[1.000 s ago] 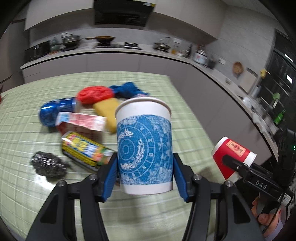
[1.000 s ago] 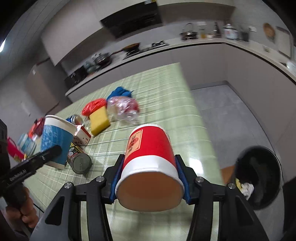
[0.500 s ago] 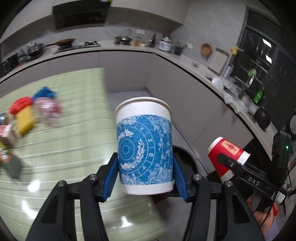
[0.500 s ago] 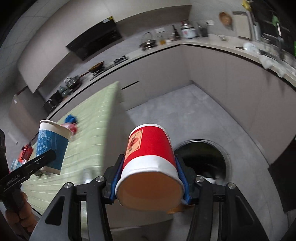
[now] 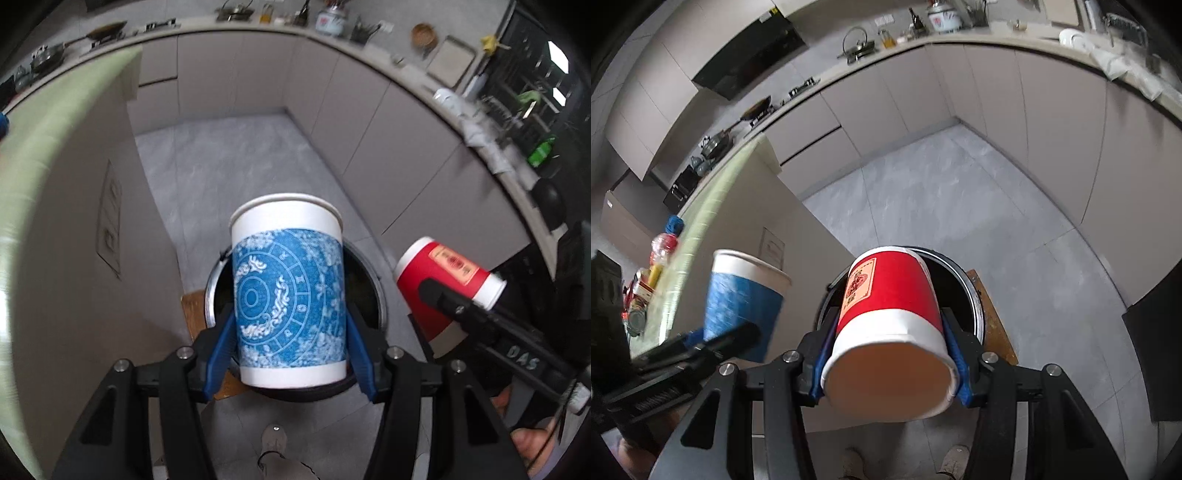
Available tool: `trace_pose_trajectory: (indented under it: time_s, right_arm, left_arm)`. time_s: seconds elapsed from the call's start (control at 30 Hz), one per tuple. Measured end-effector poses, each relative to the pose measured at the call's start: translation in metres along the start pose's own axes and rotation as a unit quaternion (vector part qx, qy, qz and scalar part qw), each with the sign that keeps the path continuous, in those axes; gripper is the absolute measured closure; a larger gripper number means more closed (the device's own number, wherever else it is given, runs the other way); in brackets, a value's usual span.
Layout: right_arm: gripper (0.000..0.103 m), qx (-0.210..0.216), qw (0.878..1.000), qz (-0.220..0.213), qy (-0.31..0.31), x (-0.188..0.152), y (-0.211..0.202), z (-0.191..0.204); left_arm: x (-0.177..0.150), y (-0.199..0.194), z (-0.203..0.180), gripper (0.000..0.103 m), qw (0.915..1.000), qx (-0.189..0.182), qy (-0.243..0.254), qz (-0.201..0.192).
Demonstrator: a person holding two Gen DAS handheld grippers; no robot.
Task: Collect trash
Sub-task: 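Carry the blue and red cups in both tools over the black bucket, then open both tools to drop the cups into the bucket, then move both tools back toward the trash on the island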
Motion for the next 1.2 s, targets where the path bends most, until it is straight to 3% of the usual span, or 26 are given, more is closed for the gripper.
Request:
trace_pose_trajectory:
  time_s: [0.1,0.23,0.37,0.5,0.7,0.97,1.2]
  right_arm:
    - [0.048,0.008,1.0,0.016,-0.006,0.011,0.023,-0.007]
    - [0.028,0.021,0.999,0.046,-0.017,0.022,0.053,-0.01]
    - [0.026,0.032,0.999,0.045,0.0,0.028,0.056,-0.014]
    - [0.026,0.037,0.999,0.023,0.014,0.033,0.039,-0.017]
    - [0.026,0.03,0.999,-0.015,0.007,0.026,-0.006,0.01]
    - [0.026,0.035,0.997,-0.059,-0.021,0.01,-0.056,0.095]
    - [0.026,0.061,0.994,-0.072,-0.06,-0.006,-0.059,0.206]
  left_arm:
    - [0.006,0.026,0.002,0.043,0.9996,-0.004,-0.012,0.025]
    - [0.014,0.045,0.002,0.04,0.9971,0.01,-0.033,0.067]
    - [0.017,0.039,0.0,0.034,0.9961,0.024,-0.046,0.071]
    - [0.015,0.005,-0.005,0.034,0.9976,0.015,-0.048,0.048]
    - [0.002,-0.066,-0.008,0.033,0.9992,-0.001,-0.035,0.016]
    - [-0.015,-0.166,0.033,0.033,0.9992,-0.022,-0.017,-0.028]
    - [-0.047,-0.211,0.142,0.033,0.9955,0.011,-0.071,-0.063]
Point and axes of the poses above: each gripper's, at about its wrist camera, not at the fingertips, and y roughly the way its jaws point, z to its left, x to its top, the point moved 1 cm from there along y, roughly the way its jaws point, and after that the axes turned 15 degrees about z, right-handed, at the moved point
